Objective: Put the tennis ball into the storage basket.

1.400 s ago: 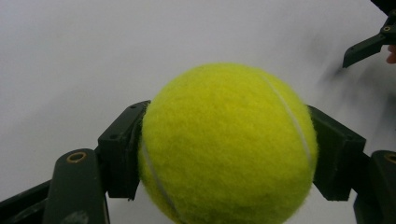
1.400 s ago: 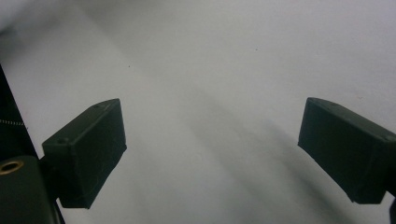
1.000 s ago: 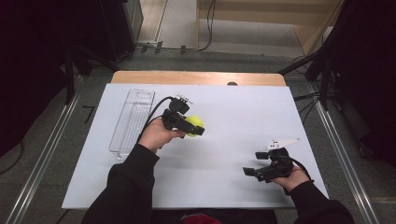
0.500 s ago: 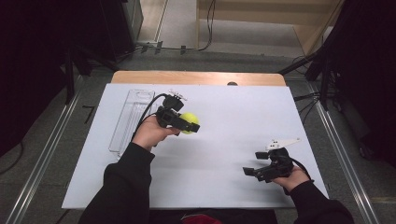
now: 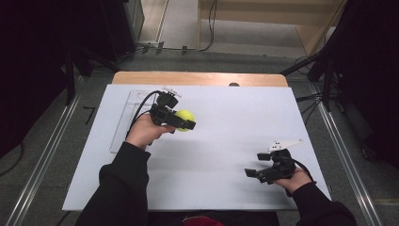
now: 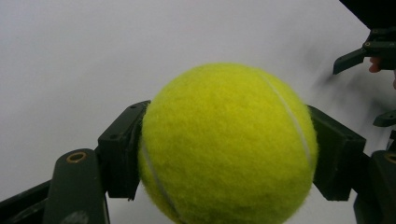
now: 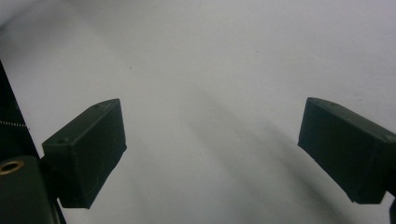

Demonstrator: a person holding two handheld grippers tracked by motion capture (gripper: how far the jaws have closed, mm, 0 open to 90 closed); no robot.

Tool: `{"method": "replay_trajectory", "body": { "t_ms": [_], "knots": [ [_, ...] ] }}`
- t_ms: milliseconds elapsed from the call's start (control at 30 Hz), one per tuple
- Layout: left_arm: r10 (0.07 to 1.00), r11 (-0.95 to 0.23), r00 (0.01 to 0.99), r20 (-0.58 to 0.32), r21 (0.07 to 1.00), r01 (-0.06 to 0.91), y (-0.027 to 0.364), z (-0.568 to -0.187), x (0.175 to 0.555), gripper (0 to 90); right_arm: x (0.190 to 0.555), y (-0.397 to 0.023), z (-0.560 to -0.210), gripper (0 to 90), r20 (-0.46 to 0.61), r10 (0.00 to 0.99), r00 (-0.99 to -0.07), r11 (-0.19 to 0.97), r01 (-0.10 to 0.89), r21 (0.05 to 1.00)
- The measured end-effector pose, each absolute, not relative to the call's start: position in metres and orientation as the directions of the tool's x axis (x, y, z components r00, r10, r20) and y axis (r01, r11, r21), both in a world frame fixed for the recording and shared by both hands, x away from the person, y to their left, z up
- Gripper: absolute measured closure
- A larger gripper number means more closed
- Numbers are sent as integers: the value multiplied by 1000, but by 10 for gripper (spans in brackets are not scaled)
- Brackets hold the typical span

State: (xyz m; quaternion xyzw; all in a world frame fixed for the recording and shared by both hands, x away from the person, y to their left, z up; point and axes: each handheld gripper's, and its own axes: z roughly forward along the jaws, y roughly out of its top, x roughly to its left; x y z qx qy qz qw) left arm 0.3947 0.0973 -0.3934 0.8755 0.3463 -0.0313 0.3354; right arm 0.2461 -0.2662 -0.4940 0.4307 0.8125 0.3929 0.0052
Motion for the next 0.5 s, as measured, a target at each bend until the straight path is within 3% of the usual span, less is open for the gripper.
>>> {"method": "replay_trajectory", "body": {
  "t_ms": [500],
  "knots": [
    [600, -522, 742, -298, 557, 646, 112, -389, 398, 262, 246, -266, -494, 58, 329, 705, -628, 319, 696, 644]
  ]
}}
